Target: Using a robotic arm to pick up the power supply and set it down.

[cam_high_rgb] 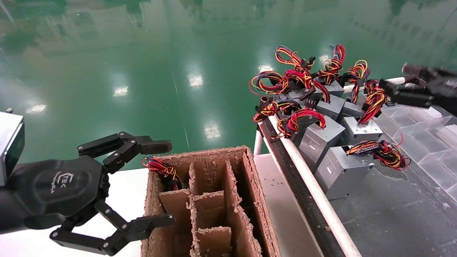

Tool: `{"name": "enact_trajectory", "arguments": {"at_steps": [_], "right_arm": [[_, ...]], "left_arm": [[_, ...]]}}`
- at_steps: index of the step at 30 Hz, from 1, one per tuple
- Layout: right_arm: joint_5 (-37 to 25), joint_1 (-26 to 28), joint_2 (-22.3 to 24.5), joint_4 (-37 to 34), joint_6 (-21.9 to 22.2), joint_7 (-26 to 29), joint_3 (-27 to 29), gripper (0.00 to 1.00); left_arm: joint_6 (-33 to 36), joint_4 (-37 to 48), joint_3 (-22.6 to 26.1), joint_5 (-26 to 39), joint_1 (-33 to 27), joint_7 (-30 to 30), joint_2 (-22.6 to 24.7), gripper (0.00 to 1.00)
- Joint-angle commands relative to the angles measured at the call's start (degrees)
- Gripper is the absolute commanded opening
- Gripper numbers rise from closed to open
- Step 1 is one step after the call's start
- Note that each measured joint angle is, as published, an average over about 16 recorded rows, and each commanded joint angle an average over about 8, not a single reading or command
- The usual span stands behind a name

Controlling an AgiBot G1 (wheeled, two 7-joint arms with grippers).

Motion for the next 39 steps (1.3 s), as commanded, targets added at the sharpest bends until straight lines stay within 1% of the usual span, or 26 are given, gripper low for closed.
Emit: {"name": "enact_trajectory", "arguments": {"at_steps": [1,5,10,39], "right_arm": [[0.42,0.57,0.45,0.5,-1.22,-0.41,0.27,1.0],[1.36,0.96,1.11,2.25,-4.78,-1.86,1.38,1.0],[0.44,-0.8,1.68,6.43,-6.99,-1.24,4.32,1.0],[-13.64,-19.67,5.1,39.94,-8.46,12.57,29.35,1.0]], "left_arm": [[0.0,0.0,0.0,0.0,0.0,0.0,0.0,1.0],[-0.01,0.0,0.0,0.0,0.0,0.0,0.0,1.0],[-0.02,0.02,-0.01,-0.01,0.01,0.01,-0.01,1.0],[-0.01,0.02,0.0,-0.01,0.01,0.01,-0.01,1.0]]}}
